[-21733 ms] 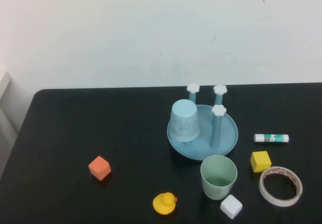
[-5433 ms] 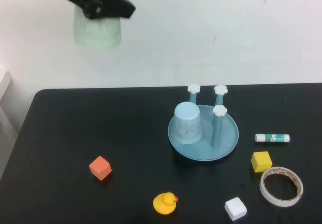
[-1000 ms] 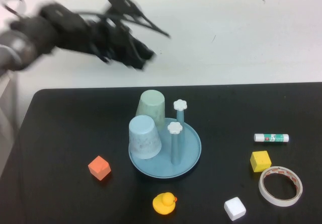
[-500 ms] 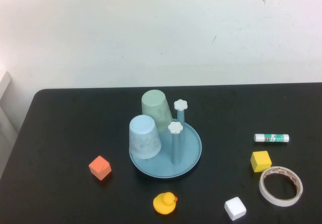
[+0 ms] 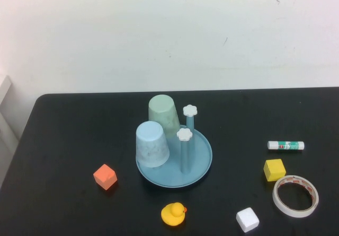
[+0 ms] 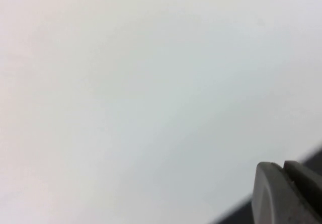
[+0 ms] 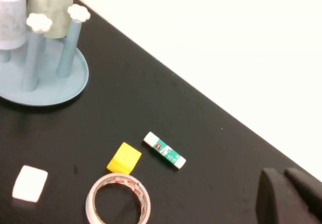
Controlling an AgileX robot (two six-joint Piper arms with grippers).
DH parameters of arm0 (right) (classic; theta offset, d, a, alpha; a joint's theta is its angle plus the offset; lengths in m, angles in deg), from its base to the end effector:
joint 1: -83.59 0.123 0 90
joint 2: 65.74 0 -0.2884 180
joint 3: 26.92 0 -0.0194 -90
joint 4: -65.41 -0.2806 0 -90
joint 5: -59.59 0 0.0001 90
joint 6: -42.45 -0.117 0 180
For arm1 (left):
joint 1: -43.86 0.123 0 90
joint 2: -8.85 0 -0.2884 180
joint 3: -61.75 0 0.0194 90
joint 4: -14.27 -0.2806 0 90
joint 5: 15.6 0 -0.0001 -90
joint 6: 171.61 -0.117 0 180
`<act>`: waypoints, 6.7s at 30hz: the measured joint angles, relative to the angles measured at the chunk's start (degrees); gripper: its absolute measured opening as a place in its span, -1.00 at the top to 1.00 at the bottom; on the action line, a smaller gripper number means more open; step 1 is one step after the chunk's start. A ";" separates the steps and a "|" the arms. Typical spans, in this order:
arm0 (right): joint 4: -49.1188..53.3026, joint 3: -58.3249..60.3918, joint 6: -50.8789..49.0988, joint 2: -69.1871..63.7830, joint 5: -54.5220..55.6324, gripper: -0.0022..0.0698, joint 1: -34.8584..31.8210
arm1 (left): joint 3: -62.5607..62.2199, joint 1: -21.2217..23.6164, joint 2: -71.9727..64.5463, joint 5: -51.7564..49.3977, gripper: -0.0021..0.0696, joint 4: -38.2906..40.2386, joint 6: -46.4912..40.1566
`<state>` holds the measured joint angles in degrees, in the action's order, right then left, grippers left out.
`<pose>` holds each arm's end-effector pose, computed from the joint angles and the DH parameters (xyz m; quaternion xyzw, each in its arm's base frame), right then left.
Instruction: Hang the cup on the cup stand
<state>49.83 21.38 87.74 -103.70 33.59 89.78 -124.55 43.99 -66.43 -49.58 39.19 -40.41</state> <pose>0.1571 0.0309 0.2955 -0.2960 0.7706 -0.0743 0.5596 0.2936 -0.0269 0.5000 0.2557 0.7228 0.0645 0.6387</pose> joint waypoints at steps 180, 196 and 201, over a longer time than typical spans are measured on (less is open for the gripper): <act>15.58 30.51 -38.71 30.55 6.30 0.95 -7.39 | 84.60 -7.76 68.35 16.04 0.94 -20.86 53.34; 16.12 30.51 -39.21 30.92 6.16 0.95 -7.39 | 84.60 -7.76 68.35 16.04 0.94 -20.86 53.57; 16.12 30.51 -39.21 30.92 6.08 0.95 -7.39 | 84.60 -7.76 68.35 16.04 0.94 -20.86 53.57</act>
<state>65.94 51.90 48.53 -72.78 39.68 82.39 -39.95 36.23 1.91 -33.55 18.33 13.16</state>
